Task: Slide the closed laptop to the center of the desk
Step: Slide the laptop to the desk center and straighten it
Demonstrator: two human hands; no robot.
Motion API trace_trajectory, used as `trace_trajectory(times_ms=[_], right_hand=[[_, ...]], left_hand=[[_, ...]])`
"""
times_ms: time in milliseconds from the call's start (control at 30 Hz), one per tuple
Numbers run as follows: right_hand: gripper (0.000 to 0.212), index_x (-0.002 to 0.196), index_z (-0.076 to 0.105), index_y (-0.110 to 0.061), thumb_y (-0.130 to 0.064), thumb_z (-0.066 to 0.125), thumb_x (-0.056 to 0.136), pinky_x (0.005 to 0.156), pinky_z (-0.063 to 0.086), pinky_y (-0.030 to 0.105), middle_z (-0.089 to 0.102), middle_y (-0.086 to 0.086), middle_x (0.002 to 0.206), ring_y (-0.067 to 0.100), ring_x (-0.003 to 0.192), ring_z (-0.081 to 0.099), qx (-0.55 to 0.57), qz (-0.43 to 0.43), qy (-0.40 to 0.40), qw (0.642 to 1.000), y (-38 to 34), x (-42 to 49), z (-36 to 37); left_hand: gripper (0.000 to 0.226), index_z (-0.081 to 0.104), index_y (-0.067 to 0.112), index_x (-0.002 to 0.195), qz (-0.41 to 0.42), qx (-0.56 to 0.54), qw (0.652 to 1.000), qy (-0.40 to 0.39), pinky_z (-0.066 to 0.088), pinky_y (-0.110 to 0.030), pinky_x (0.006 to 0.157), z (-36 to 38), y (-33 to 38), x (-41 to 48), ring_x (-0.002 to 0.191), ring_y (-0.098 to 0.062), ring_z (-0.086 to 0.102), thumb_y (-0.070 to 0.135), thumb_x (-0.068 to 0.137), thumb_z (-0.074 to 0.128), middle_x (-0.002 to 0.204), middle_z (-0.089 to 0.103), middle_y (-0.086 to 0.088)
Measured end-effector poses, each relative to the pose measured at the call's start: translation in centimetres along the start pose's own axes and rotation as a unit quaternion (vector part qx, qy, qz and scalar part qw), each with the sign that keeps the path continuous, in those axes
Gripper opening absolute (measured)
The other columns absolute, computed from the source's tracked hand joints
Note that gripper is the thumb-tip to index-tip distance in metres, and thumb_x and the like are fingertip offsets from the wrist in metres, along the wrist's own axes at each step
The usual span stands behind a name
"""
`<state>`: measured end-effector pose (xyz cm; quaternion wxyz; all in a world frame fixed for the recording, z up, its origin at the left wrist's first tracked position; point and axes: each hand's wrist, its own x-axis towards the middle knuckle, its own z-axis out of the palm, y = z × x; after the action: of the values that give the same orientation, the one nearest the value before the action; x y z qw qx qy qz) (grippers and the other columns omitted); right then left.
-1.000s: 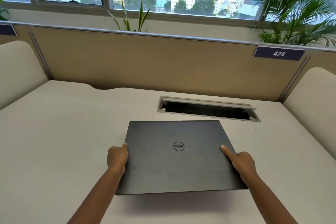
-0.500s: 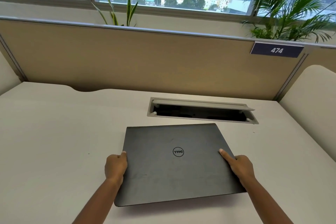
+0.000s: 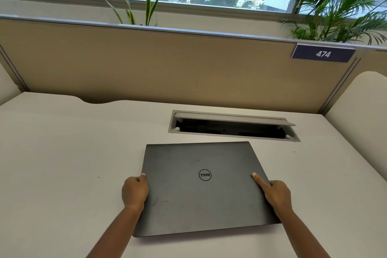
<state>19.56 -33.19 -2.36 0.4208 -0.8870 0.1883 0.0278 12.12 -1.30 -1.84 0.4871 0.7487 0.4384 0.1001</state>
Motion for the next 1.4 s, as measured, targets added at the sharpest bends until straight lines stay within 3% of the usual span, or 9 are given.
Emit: trace_trajectory(times_ms=[100,200,300,367,867,1067,1200,1300,1400], right_hand=[[0.066,0.041,0.026,-0.013,-0.047,0.068,0.078,0.045,0.026,0.029,0.035,0.002,0.043,0.02,0.044,0.036,-0.004,0.003,-0.003,1.0,0.0,0.1,0.1],[0.066,0.042,0.024,-0.014,-0.047,0.068,0.078,0.045,0.025,0.028,0.033,0.002,0.044,0.02,0.044,0.035,-0.007,0.006,-0.006,1.0,0.0,0.2,0.0],[0.065,0.047,0.021,-0.014,-0.049,0.066,0.079,0.047,0.024,0.029,0.031,0.003,0.048,0.02,0.047,0.033,-0.025,0.017,-0.022,0.999,-0.4,0.4,-0.2],[0.063,0.049,0.023,-0.014,-0.05,0.065,0.079,0.048,0.024,0.03,0.033,0.004,0.051,0.02,0.05,0.035,-0.04,0.026,-0.036,0.998,-0.7,0.5,-0.4],[0.065,0.043,0.023,-0.013,-0.036,0.073,0.078,0.047,0.024,0.029,0.032,0.004,0.045,0.021,0.045,0.034,-0.046,0.033,-0.014,0.998,-1.0,0.9,-0.8],[0.053,0.052,0.03,-0.01,-0.033,0.063,0.086,0.047,0.027,0.028,0.042,0.007,0.057,0.026,0.06,0.045,-0.157,0.0,-0.021,0.987,-2.0,0.3,-1.0],[0.032,0.095,0.053,-0.001,-0.033,0.05,0.094,0.078,0.045,0.035,0.059,0.019,0.107,0.036,0.101,0.057,-0.232,-0.067,-0.014,0.97,-2.5,-2.3,0.0],[0.05,0.137,0.032,0.0,-0.032,0.034,0.098,0.093,0.045,0.038,0.047,0.017,0.133,0.033,0.119,0.049,-0.25,-0.116,0.008,0.961,-0.9,-3.9,1.3],[0.054,0.144,0.023,-0.004,-0.031,0.032,0.099,0.099,0.043,0.038,0.04,0.014,0.143,0.029,0.127,0.044,-0.24,-0.142,0.037,0.96,0.4,-4.5,1.5]], left_hand=[[0.057,0.028,0.011,0.041,0.005,0.021,1.0,0.009,0.031,-0.034,0.057,0.1,0.1,0.0,0.047,-0.024,0.031,0.014,0.096,0.044,0.046,0.033,-0.007],[0.052,0.033,0.008,0.046,0.011,0.028,1.0,0.003,0.047,-0.052,0.08,0.0,0.5,-0.4,0.074,-0.05,0.053,0.016,0.097,0.042,0.061,0.052,-0.025],[0.026,0.054,-0.005,0.09,0.001,0.015,1.0,-0.008,0.045,-0.049,0.093,-0.2,0.6,-0.7,0.105,-0.049,0.054,0.017,0.096,0.043,0.111,0.061,-0.033],[0.029,0.05,-0.005,0.113,-0.009,0.021,1.0,-0.018,0.044,-0.048,0.097,-0.2,0.5,-0.6,0.109,-0.046,0.053,0.018,0.096,0.044,0.119,0.058,-0.03],[0.031,0.042,-0.01,0.12,0.058,0.203,0.975,-0.064,0.042,-0.047,0.096,-0.4,0.9,-1.2,0.115,-0.046,0.047,0.012,0.098,0.038,0.126,0.047,-0.035],[0.029,0.045,-0.008,0.117,0.106,0.251,0.961,-0.042,0.043,-0.045,0.093,0.1,0.3,-2.2,0.112,-0.044,0.047,0.012,0.098,0.036,0.123,0.045,-0.029],[0.035,0.041,-0.003,0.125,0.153,0.288,0.945,-0.007,0.046,-0.04,0.089,0.6,-0.9,-3.6,0.109,-0.036,0.05,0.018,0.097,0.038,0.121,0.049,-0.022],[0.05,0.03,-0.003,0.139,0.191,0.304,0.933,0.01,0.047,-0.037,0.089,0.7,-2.0,-4.5,0.11,-0.032,0.052,0.023,0.097,0.038,0.125,0.051,-0.02],[0.052,0.033,-0.004,0.138,0.213,0.306,0.928,0.01,0.049,-0.04,0.087,0.5,-2.6,-5.4,0.109,-0.034,0.055,0.024,0.096,0.042,0.126,0.053,-0.021]])
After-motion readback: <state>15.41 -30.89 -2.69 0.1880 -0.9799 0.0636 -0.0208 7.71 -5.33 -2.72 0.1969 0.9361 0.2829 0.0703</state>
